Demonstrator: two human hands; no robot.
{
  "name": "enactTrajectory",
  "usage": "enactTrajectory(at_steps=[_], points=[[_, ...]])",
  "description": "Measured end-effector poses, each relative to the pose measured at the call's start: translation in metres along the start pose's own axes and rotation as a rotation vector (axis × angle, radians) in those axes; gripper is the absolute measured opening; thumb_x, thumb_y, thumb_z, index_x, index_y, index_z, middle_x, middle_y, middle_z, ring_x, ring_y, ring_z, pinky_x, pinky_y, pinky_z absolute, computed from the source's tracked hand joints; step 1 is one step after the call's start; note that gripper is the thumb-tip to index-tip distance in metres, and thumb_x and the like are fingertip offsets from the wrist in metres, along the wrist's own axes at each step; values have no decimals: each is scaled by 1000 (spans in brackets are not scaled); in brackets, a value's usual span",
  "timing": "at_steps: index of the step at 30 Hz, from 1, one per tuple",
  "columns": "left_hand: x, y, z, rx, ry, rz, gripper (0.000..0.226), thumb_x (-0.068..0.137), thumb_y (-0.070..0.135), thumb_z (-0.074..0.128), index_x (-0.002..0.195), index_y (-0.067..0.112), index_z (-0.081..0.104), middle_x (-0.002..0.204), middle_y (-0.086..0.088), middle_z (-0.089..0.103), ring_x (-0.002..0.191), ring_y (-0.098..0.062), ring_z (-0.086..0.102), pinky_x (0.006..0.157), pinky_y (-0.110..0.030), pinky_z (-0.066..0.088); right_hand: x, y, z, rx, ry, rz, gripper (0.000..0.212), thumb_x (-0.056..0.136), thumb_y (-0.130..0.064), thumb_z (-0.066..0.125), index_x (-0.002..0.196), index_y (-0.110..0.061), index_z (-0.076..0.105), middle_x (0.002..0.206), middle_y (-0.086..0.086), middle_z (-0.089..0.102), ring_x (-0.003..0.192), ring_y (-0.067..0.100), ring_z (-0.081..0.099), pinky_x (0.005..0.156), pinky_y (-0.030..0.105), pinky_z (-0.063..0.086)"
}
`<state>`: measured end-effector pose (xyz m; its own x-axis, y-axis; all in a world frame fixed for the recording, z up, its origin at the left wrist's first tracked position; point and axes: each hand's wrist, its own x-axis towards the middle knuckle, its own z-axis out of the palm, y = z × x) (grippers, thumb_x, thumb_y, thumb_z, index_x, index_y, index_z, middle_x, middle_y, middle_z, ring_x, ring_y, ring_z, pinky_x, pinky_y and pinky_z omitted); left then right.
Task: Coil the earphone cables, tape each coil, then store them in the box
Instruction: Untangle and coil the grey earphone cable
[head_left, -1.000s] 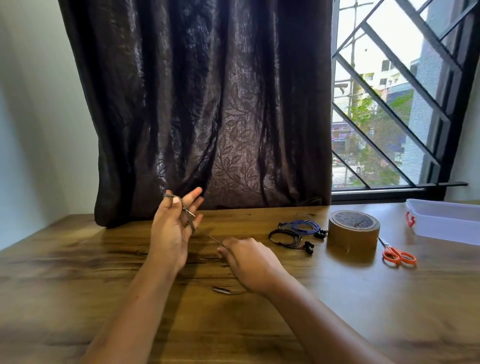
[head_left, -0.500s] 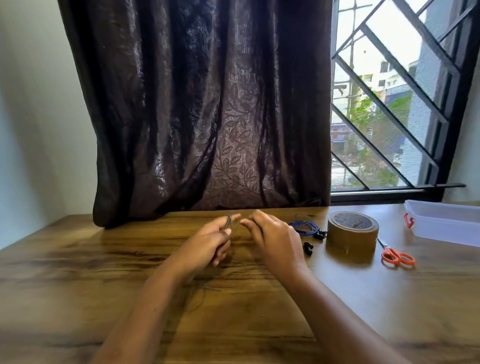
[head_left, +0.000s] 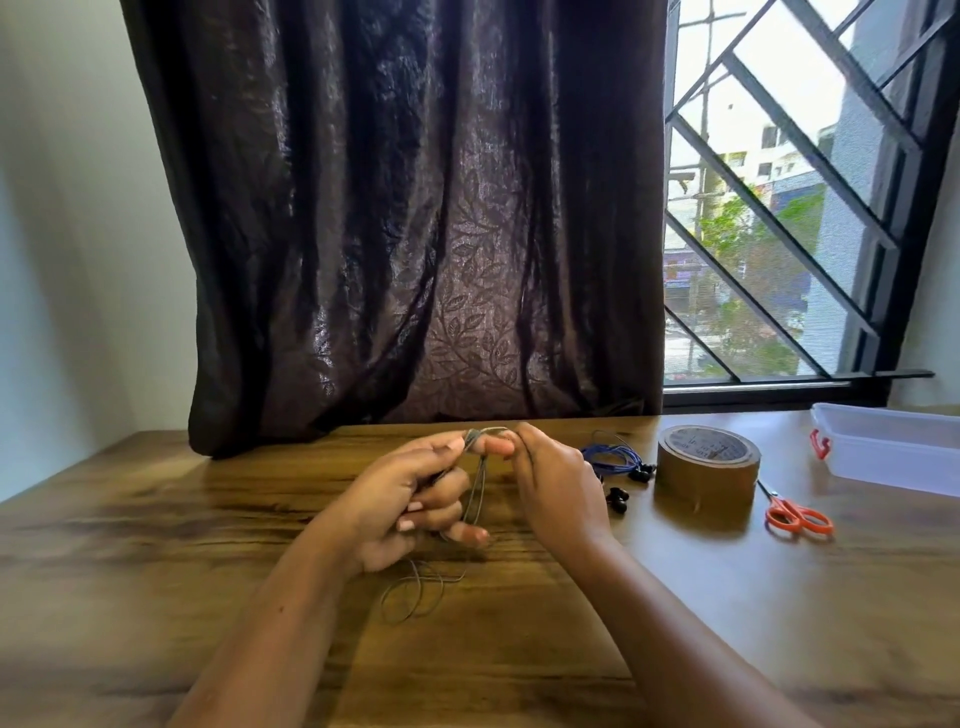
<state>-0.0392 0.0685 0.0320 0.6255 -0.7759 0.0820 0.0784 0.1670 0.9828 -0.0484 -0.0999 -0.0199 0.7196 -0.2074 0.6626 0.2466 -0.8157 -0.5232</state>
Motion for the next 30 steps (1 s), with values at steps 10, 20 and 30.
enactTrajectory(at_steps=[10,20,30], points=[[11,-5,3,-175,267,373,39,101,21,29,135,30,45,78,-5,70,34,-5,39,63,-26,57,-9,-28,12,-63,-365,-88,19,99,-21,36,113,-20,49,82,-1,60,74,25,63,58,31,42],[12,-8,-27,-47,639,558,46,104,22,27,146,38,19,101,-1,73,81,-19,72,75,-27,55,-14,-38,19,-71,-512,-159,25,103,-38,31,98,-22,49,84,-1,62,70,21,59,61,34,47],[19,-23,-46,648,751,528,47,102,20,33,138,48,19,92,1,71,74,-14,71,75,-24,54,-9,-23,16,-97,-462,-188,26,101,-39,36,107,-29,59,94,-6,68,81,16,63,62,28,42]])
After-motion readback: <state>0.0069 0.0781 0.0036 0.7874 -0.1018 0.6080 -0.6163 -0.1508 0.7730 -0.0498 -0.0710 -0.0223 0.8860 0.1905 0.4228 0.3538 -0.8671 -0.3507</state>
